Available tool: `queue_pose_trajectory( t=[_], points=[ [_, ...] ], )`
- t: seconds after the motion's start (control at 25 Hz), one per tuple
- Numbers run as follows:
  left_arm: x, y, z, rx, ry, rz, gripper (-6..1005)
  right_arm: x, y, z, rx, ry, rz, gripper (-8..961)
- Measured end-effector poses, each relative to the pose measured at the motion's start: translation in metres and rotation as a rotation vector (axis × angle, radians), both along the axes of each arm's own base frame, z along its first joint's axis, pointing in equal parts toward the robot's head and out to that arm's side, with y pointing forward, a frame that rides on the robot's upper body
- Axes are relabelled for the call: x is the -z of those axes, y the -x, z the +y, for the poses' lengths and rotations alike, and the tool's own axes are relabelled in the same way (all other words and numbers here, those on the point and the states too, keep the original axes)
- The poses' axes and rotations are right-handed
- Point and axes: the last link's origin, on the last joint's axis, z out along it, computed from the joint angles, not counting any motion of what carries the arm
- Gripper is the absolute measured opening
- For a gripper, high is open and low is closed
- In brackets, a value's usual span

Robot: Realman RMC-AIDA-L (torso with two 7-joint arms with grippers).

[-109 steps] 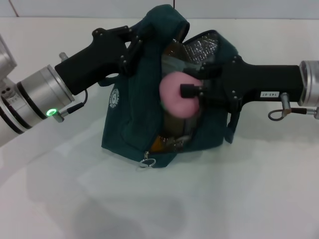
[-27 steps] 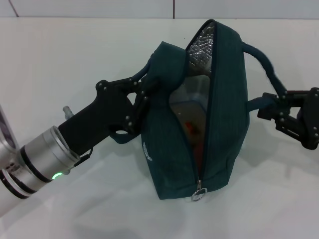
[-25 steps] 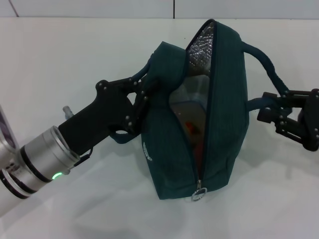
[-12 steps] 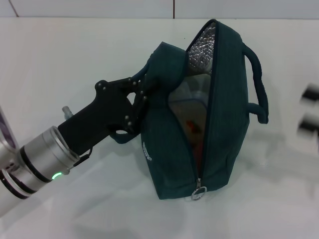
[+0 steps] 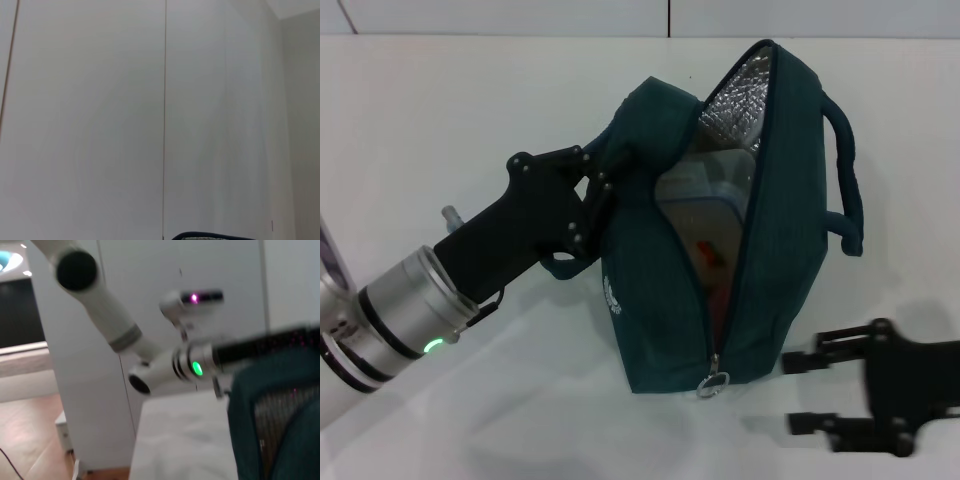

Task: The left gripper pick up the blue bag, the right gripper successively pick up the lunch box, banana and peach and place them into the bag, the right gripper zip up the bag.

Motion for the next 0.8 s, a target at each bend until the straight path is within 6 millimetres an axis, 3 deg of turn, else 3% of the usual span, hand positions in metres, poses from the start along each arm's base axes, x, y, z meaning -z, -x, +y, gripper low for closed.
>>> queue_pose_trajectory(
  t=[0.32, 0.8],
  points=[
    [0.000, -0.002, 0.002, 0.003, 0.001, 0.000, 50, 0.038, 0.010, 0.019, 0.092, 0.051, -0.051, 500],
    [0.001, -0.002, 0.003, 0.003, 0.008, 0.000, 50, 0.051, 0.013, 0.022, 0.147, 0.056, -0.049, 501]
  ],
)
